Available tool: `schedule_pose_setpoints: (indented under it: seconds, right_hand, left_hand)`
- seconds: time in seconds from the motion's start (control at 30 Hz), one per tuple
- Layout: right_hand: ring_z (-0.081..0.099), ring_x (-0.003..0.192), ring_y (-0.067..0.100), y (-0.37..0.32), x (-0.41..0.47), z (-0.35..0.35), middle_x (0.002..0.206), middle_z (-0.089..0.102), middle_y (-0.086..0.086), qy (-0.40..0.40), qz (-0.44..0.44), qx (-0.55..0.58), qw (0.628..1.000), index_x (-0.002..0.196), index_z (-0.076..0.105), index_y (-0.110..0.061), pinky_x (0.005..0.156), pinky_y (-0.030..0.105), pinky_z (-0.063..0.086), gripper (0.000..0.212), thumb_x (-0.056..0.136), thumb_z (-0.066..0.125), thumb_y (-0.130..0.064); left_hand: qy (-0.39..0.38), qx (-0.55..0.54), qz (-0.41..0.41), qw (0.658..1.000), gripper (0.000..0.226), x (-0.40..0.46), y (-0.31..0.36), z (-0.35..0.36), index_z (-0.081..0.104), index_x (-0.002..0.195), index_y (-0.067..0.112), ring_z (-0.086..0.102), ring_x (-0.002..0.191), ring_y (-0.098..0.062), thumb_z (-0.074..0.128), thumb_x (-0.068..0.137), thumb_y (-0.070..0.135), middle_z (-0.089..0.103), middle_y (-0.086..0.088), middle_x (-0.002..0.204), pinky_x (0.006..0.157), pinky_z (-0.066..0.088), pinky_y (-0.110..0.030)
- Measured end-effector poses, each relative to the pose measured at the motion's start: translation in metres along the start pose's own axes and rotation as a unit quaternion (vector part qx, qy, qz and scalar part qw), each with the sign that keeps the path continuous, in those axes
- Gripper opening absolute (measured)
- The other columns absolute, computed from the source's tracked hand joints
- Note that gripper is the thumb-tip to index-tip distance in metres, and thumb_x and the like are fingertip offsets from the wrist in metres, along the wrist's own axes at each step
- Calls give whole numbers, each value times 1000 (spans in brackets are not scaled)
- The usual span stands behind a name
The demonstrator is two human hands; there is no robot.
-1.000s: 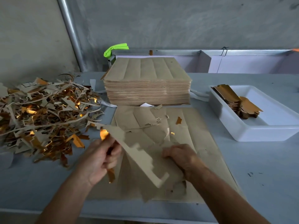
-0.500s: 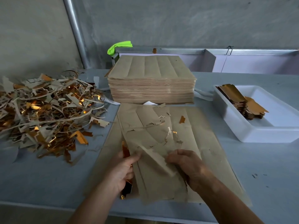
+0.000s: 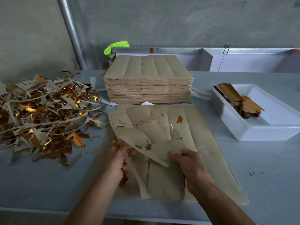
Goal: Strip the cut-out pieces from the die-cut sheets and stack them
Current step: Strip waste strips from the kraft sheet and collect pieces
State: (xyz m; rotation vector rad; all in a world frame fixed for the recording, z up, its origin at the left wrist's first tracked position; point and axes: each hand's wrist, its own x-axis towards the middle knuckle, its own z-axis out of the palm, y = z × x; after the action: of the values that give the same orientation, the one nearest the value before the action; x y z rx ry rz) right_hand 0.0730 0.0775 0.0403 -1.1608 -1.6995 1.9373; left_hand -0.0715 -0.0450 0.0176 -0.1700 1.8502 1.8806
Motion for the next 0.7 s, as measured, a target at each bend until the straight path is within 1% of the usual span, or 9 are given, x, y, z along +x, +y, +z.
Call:
schedule_pose_setpoints:
  seconds: [0.13, 0.2, 0.3, 0.37, 0.47, 0.5, 0.57, 0.63, 0.7]
  right_hand:
    - [64, 83, 38, 5, 2, -20, 90, 66, 21, 66, -21, -27, 997, 80, 61, -4, 67, 48, 57, 17, 91, 60, -17]
    - [63, 85, 33, 4, 5, -32, 94, 65, 16, 83, -22, -4, 996, 88, 60, -9, 71, 46, 56, 8, 92, 58, -15]
    - [62, 89, 32, 0, 9, -51, 95, 63, 14, 121, -20, 32, 992, 98, 58, -7, 81, 54, 53, 8, 92, 58, -13]
    - [62, 88, 33, -3, 12, -60, 94, 62, 14, 142, -32, 41, 988, 93, 57, -12, 81, 57, 53, 2, 91, 58, -12]
    - [61, 86, 35, -7, 16, -72, 93, 61, 16, 181, -47, 65, 980, 94, 54, -12, 66, 54, 55, 4, 92, 57, -13]
    - [61, 89, 35, -9, 18, -77, 96, 60, 16, 194, -52, 65, 978, 99, 53, -11, 66, 53, 55, 8, 92, 57, -14]
    - [59, 98, 35, -12, 21, -84, 104, 58, 17, 192, -67, 53, 978, 106, 51, -12, 78, 55, 53, 15, 92, 56, -15]
    - [57, 96, 30, -14, 21, -85, 102, 57, 13, 163, -91, 35, 982, 99, 51, -14, 79, 50, 52, 8, 92, 55, -14]
    - [56, 89, 25, -15, 21, -85, 99, 55, 9, 135, -128, -8, 983, 95, 51, -17, 71, 42, 52, 6, 92, 54, -12]
  left_hand:
    - [9, -5, 8, 1000, 22, 6, 8, -10, 49, 75, 13, 42, 37, -9, 51, 97, 16, 47, -1, 50, 34, 24, -13]
    - [21, 14, 2, 1000, 21, 9, 12, -16, 47, 76, 14, 36, 40, -9, 51, 97, 15, 42, -1, 54, 30, 21, -12]
    - [24, 67, 4, 997, 16, 14, 14, -22, 51, 80, 13, 35, 45, -10, 52, 96, 16, 42, -1, 59, 28, 20, -13]
    - [13, 88, 5, 996, 15, 16, 15, -24, 52, 81, 12, 36, 47, -11, 52, 96, 16, 44, -2, 60, 29, 21, -12]
    - [5, 95, 9, 995, 18, 18, 17, -26, 50, 79, 13, 35, 35, -6, 51, 96, 14, 43, -1, 59, 28, 22, -12]
    - [5, 92, 11, 996, 17, 19, 17, -26, 50, 79, 12, 35, 32, -4, 51, 96, 13, 42, -1, 59, 27, 23, -12]
    - [8, 125, 25, 992, 18, 21, 18, -27, 52, 79, 11, 37, 36, -6, 50, 97, 14, 43, -2, 60, 30, 28, -16]
    - [30, 272, 74, 959, 17, 22, 20, -27, 56, 84, 7, 49, 54, -16, 52, 97, 18, 53, -6, 69, 47, 39, -24]
    - [57, 478, 137, 866, 25, 18, 25, -27, 56, 106, 4, 58, 89, -27, 57, 93, 25, 60, -11, 99, 73, 46, -34]
